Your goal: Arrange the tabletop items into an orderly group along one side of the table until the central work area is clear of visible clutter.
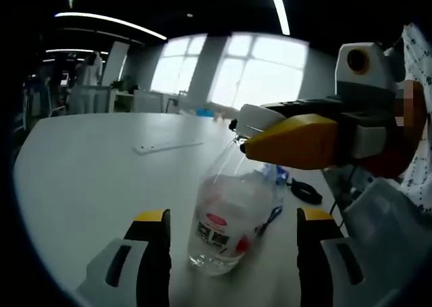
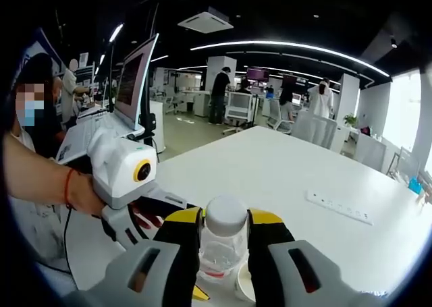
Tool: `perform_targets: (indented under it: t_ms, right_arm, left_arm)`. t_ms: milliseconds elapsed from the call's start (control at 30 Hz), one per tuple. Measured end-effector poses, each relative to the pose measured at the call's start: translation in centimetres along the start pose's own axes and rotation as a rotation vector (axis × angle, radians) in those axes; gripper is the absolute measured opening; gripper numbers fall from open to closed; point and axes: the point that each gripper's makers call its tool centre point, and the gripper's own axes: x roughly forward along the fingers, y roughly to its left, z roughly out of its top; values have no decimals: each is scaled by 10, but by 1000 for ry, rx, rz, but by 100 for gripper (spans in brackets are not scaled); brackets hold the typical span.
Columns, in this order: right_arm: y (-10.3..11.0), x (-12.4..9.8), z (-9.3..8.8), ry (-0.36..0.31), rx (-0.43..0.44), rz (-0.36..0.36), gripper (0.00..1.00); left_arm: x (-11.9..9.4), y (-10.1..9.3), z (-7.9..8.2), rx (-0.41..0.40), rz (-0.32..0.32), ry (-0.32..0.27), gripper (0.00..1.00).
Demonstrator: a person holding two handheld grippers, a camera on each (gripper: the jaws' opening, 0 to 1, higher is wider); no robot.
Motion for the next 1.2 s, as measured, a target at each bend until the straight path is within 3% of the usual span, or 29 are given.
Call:
perform_targets:
  t_ms: [1200]
  right_arm:
    - [-8,-15,-8,12,38,81,54]
  left_arm:
    - [-12,-13,5,-1,62,18,82]
